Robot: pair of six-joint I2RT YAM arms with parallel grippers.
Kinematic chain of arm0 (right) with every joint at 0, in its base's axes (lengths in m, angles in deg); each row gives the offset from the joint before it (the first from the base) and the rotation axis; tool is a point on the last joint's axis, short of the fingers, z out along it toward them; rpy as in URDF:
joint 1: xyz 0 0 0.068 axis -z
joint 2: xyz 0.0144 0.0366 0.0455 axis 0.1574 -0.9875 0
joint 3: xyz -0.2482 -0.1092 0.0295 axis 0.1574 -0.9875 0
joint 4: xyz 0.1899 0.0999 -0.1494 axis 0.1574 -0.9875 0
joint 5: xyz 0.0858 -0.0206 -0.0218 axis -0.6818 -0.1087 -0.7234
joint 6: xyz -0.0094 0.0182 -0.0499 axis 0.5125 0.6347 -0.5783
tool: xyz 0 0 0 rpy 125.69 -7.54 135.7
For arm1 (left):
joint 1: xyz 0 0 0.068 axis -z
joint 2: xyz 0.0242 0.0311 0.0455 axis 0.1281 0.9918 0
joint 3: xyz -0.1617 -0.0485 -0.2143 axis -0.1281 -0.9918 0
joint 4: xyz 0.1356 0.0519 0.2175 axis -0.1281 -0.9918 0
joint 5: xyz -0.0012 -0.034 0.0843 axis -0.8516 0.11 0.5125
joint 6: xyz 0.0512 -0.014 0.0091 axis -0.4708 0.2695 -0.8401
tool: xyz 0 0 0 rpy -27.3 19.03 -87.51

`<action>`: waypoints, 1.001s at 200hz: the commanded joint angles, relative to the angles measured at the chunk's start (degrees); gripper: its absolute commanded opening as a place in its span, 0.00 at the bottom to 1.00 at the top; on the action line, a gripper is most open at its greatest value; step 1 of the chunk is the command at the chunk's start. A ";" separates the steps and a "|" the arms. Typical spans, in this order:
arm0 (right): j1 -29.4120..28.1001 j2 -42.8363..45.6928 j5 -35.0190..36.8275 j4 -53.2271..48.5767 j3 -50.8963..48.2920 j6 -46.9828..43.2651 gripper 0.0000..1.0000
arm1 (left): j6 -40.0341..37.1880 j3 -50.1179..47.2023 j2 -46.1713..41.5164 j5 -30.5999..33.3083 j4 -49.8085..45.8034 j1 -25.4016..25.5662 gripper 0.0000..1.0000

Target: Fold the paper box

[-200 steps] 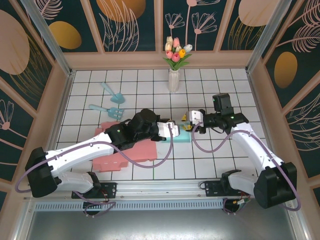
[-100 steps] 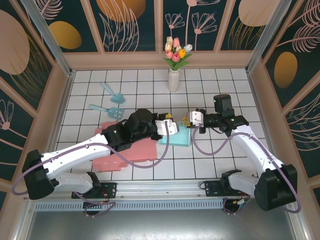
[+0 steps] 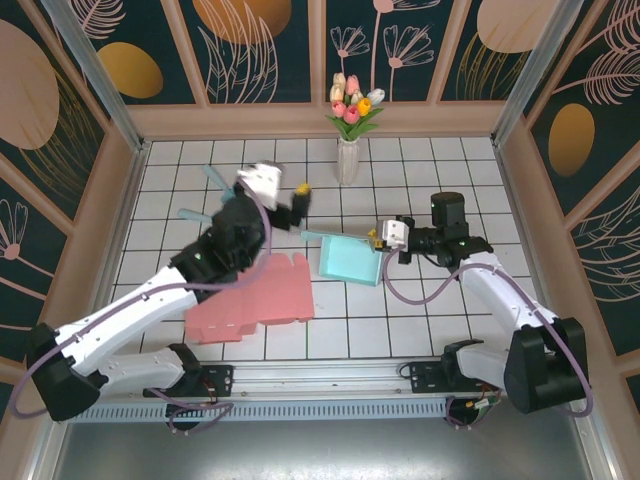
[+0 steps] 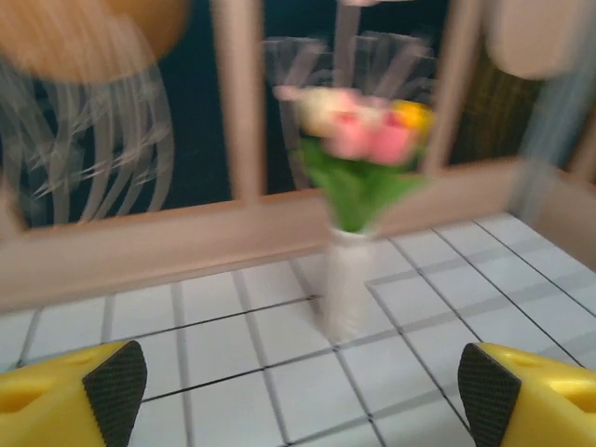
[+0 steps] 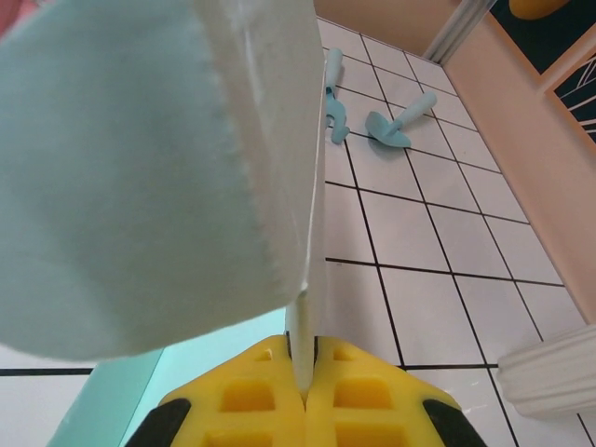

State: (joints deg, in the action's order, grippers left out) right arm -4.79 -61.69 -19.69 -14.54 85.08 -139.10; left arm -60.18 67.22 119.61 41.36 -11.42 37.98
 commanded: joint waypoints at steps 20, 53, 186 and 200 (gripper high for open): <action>0.09 -2.40 -3.85 4.33 -0.97 -0.38 0.00 | 23.59 1.17 7.55 -9.32 -10.86 -12.75 0.94; 0.19 -3.91 -3.84 3.48 0.04 -1.51 0.00 | 37.33 6.60 13.59 -14.32 -19.04 -12.93 0.94; -0.21 -7.68 -5.04 8.72 -0.76 -0.96 0.00 | 52.47 4.02 22.51 -36.71 -13.19 -9.77 0.83; -0.13 -7.82 -4.78 8.94 -0.82 -0.90 0.00 | 52.55 5.34 23.62 -36.10 -13.46 -7.91 0.83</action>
State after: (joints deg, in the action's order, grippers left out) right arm -4.81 -68.80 -21.22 -7.91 84.78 -139.29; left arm -9.32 71.31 141.53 6.73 -26.63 27.19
